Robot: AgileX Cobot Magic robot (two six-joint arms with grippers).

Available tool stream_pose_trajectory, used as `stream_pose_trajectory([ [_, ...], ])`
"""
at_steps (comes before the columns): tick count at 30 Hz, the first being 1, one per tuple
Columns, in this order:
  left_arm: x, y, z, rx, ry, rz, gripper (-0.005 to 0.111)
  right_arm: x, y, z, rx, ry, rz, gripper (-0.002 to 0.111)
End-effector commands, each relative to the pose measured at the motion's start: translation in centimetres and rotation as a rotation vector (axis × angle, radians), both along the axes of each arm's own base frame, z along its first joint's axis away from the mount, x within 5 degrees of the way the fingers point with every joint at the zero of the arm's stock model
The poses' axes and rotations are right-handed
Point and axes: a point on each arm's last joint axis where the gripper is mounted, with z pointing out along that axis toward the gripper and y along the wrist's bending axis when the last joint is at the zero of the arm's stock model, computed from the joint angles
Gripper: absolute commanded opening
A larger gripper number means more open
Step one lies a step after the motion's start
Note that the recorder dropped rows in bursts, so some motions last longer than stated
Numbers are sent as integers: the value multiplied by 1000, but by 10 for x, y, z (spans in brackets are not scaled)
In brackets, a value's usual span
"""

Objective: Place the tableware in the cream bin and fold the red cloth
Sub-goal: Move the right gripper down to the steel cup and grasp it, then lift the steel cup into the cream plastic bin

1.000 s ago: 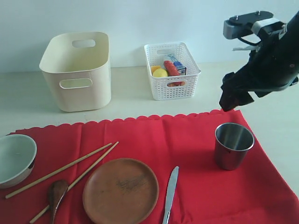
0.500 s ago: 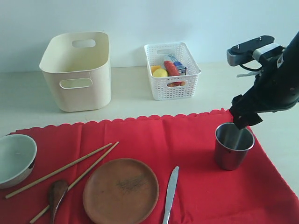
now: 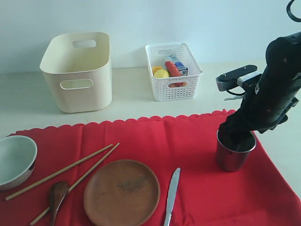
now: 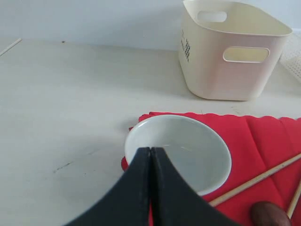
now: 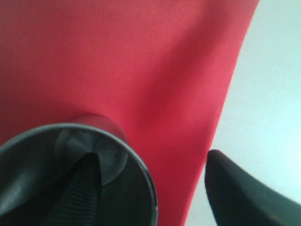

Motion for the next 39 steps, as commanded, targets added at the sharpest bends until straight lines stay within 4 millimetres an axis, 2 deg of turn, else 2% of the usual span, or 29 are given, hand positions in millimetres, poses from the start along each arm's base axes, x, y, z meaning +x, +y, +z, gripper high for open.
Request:
stream_pose_trajectory([
  [1,0,0,2,4,-11,1,0,3,-1,-17,-9,29,-6,46],
  [4,0,0,2,4,-11,1,0,7,0,-14,-1,11,-5,18],
  [6,0,0,2,4,-11,1,0,9,2,1,6,-23,4,2],
  [10,0,0,2,4,-11,1,0,7,6,60,84,-168,47,0],
  [11,0,0,2,4,-11,1,0,5,10,73,104,-193,75,0],
  [12,0,0,2,4,-11,1,0,4,16,96,149,-235,113,0],
  [13,0,0,2,4,-11,1,0,3,20,105,167,-251,129,0],
  [15,0,0,2,4,-11,1,0,6,42,139,282,-331,187,0],
  [17,0,0,2,4,-11,1,0,13,64,164,366,-395,247,0],
  [19,0,0,2,4,-11,1,0,24,90,179,412,-430,301,0],
  [21,0,0,2,4,-11,1,0,38,116,184,433,-449,349,0],
  [28,0,0,2,4,-11,1,0,75,181,174,476,-491,443,0],
  [32,0,0,2,4,-11,1,0,99,217,150,501,-516,465,0],
  [35,0,0,2,4,-11,1,0,127,247,119,554,-597,421,0],
  [37,0,0,2,4,-11,1,0,133,262,105,573,-642,400,0],
  [39,0,0,2,4,-11,1,0,137,269,98,576,-681,392,0],
])
